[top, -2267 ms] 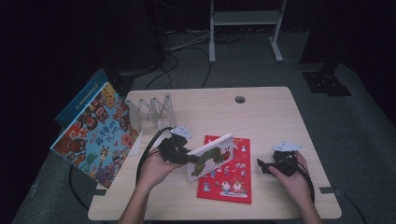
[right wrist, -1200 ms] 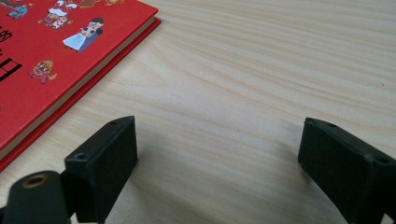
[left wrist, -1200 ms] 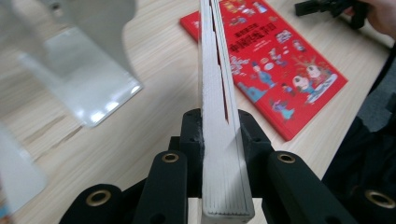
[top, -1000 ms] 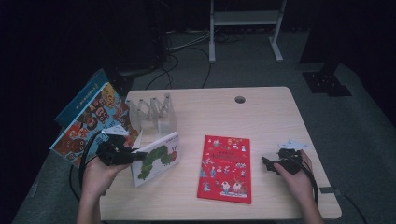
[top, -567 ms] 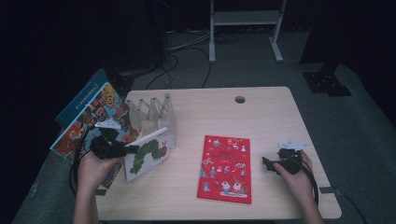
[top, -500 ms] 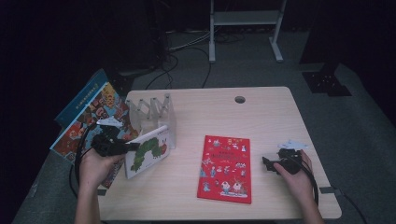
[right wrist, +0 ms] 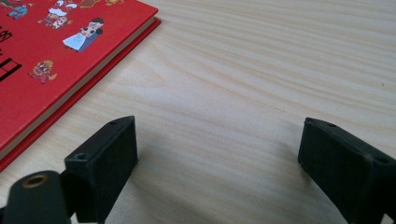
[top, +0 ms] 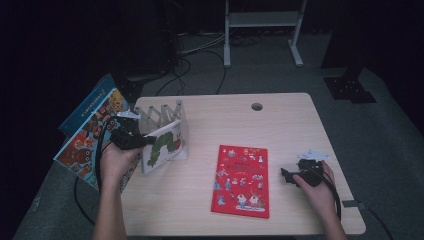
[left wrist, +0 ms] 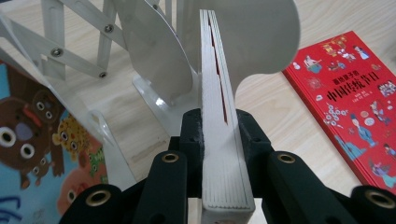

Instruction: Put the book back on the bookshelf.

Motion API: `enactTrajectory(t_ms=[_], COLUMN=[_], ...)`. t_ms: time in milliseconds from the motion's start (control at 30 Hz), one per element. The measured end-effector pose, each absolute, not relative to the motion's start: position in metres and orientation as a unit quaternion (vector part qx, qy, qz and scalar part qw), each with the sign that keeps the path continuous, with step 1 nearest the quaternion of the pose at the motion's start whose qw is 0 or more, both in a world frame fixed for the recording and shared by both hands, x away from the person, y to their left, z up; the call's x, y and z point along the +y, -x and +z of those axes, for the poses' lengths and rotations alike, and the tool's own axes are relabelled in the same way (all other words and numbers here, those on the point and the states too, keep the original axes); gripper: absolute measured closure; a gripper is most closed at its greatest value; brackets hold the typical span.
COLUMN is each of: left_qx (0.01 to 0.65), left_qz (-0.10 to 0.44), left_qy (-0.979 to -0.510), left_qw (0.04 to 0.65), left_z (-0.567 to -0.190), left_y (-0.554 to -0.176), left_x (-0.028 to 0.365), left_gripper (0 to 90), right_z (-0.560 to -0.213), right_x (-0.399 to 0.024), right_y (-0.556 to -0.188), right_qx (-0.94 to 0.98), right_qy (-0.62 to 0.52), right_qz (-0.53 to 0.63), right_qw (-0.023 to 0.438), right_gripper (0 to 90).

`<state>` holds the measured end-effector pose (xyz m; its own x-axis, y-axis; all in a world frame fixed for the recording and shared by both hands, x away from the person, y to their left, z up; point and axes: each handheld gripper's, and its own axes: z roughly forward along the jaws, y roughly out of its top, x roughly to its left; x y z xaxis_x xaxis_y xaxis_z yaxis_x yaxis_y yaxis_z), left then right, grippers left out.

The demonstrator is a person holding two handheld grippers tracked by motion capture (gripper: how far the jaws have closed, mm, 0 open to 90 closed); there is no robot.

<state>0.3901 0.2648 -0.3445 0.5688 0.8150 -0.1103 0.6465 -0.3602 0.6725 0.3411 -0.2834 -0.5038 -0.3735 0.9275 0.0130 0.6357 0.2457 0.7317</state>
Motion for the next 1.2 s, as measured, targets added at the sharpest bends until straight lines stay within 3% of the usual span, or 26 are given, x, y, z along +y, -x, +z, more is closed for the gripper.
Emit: enactTrajectory(t_ms=[1200], left_qx=[0.469], left_qz=[0.149], left_qy=[-0.811], left_qw=[0.316], left_z=[-0.392], left_y=[-0.403], left_x=[0.239], left_gripper=[72.7], right_z=[-0.504], right_x=[-0.283], right_y=[-0.342], right_qx=[0.758], right_qy=[-0.516], right_qz=[0.334], right_qw=[0.219], right_gripper=[11.0])
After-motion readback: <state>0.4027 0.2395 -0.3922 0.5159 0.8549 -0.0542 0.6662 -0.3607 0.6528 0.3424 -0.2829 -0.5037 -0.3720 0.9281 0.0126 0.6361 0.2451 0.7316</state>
